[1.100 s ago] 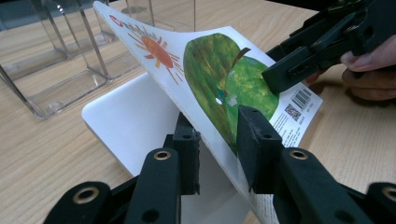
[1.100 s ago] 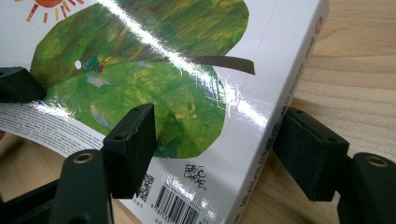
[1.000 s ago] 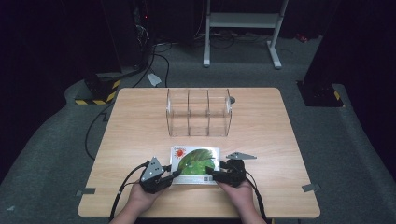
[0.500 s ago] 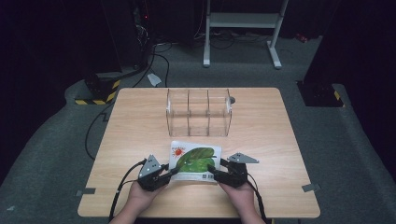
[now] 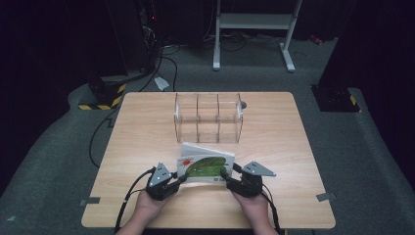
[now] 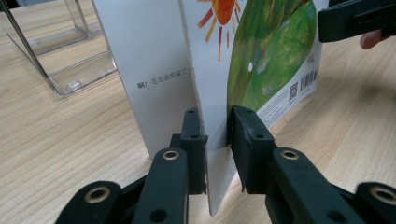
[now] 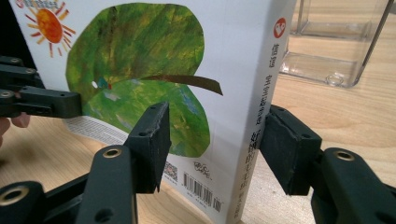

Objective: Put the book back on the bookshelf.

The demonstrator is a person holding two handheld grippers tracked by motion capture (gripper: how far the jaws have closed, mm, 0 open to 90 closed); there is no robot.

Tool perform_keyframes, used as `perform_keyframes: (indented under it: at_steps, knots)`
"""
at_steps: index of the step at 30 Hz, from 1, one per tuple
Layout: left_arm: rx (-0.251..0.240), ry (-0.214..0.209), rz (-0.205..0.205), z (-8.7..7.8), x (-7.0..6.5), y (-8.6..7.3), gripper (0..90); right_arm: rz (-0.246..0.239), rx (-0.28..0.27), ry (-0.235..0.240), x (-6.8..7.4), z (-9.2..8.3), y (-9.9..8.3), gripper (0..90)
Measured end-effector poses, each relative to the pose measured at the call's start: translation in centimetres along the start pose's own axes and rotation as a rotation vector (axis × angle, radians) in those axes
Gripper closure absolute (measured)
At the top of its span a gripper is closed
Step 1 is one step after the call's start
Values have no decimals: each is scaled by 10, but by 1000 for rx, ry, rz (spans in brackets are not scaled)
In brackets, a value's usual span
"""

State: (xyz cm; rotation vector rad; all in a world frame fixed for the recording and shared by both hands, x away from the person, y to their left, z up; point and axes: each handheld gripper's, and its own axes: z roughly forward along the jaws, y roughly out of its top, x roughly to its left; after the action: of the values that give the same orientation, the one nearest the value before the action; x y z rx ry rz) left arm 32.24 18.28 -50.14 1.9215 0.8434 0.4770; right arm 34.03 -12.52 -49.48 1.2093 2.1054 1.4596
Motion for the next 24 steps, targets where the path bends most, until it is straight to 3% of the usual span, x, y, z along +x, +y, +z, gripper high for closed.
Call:
perform_keyframes:
  at_steps: [7,14,18,24]
  knots:
    - [20,8,6,5,0,-2,734,-18,-12,-7,1,-3,0,443]
    - [75,27,21,16,3,-7,704,-43,-22,-2,4,-6,-1,443]
    - [73,27,29,17,4,-7,701,-75,-22,-7,7,-7,-1,443]
    - [74,34,38,16,4,-8,682,-78,-26,-4,8,-9,-3,438]
